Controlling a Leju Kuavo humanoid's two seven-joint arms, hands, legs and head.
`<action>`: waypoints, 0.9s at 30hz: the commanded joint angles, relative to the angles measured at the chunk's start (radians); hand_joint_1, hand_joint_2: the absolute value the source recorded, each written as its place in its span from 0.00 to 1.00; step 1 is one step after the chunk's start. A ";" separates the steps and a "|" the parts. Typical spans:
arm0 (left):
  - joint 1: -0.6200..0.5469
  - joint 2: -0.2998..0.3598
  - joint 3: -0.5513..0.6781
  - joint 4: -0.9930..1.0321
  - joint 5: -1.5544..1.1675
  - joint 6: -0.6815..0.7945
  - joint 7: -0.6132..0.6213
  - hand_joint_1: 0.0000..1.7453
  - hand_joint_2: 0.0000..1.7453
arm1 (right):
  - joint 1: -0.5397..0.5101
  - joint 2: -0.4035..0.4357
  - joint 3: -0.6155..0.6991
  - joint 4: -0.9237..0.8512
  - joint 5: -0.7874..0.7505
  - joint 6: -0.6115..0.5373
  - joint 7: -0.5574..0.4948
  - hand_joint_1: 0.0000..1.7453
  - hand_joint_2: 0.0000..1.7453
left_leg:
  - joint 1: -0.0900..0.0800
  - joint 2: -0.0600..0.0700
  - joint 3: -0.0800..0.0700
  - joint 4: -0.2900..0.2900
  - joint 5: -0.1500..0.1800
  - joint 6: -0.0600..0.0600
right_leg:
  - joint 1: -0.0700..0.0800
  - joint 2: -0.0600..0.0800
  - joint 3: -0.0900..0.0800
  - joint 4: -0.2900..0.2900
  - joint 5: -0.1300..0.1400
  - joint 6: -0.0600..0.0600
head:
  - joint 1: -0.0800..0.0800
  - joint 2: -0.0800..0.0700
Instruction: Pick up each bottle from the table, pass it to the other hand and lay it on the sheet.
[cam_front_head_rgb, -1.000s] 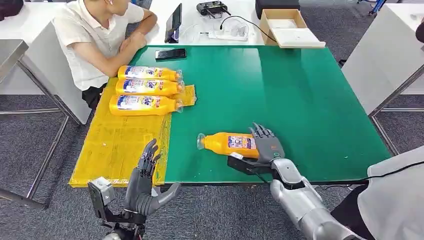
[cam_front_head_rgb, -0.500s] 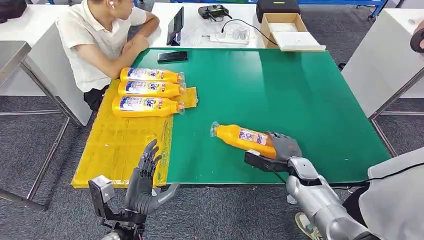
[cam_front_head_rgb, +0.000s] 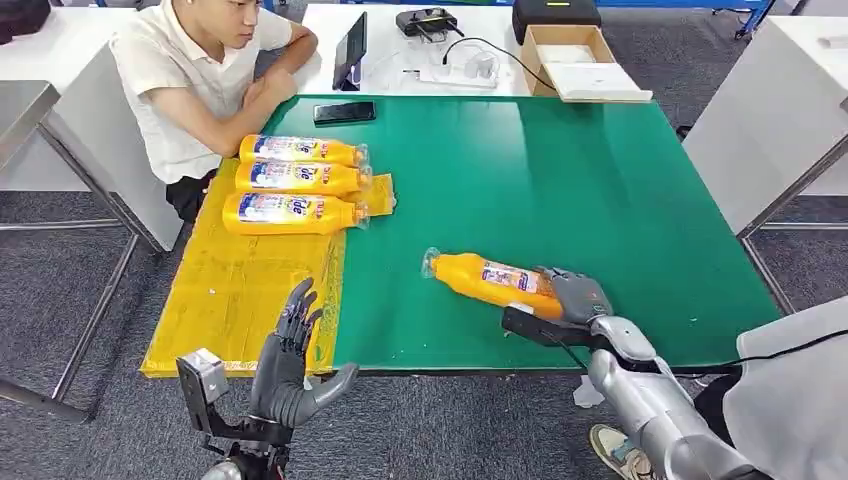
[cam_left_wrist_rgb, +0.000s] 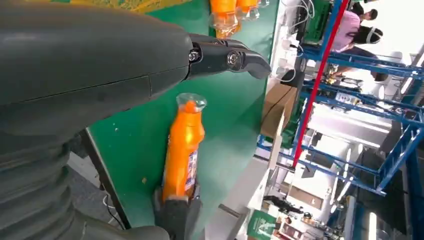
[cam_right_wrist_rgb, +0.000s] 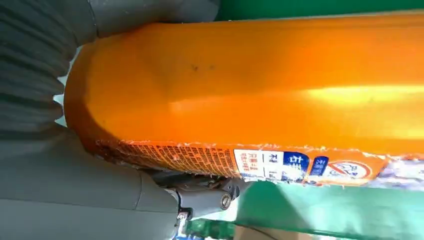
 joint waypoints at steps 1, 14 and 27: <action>-0.024 0.021 0.016 0.040 -0.013 0.086 -0.053 0.00 1.00 | 0.172 0.104 -0.108 -0.152 -0.228 -0.015 -0.232 1.00 1.00 | 0.002 0.000 0.001 -0.002 0.000 -0.002 | 0.002 -0.001 0.006 -0.003 0.001 -0.002 | 0.000 0.000; 0.014 0.004 -0.019 -0.017 0.046 0.051 -0.172 0.00 1.00 | 0.329 0.235 -0.057 -0.677 -0.526 0.022 -0.360 1.00 1.00 | 0.003 0.002 -0.014 0.000 0.000 -0.003 | 0.002 0.001 -0.009 0.003 0.000 -0.001 | 0.000 0.000; -0.034 0.018 -0.099 0.052 0.083 -0.016 -0.127 0.00 1.00 | 0.244 0.312 0.156 -0.513 -0.526 0.050 -0.399 1.00 1.00 | 0.003 0.004 -0.013 -0.001 0.000 -0.005 | 0.002 0.002 -0.008 0.002 0.000 -0.002 | 0.000 0.000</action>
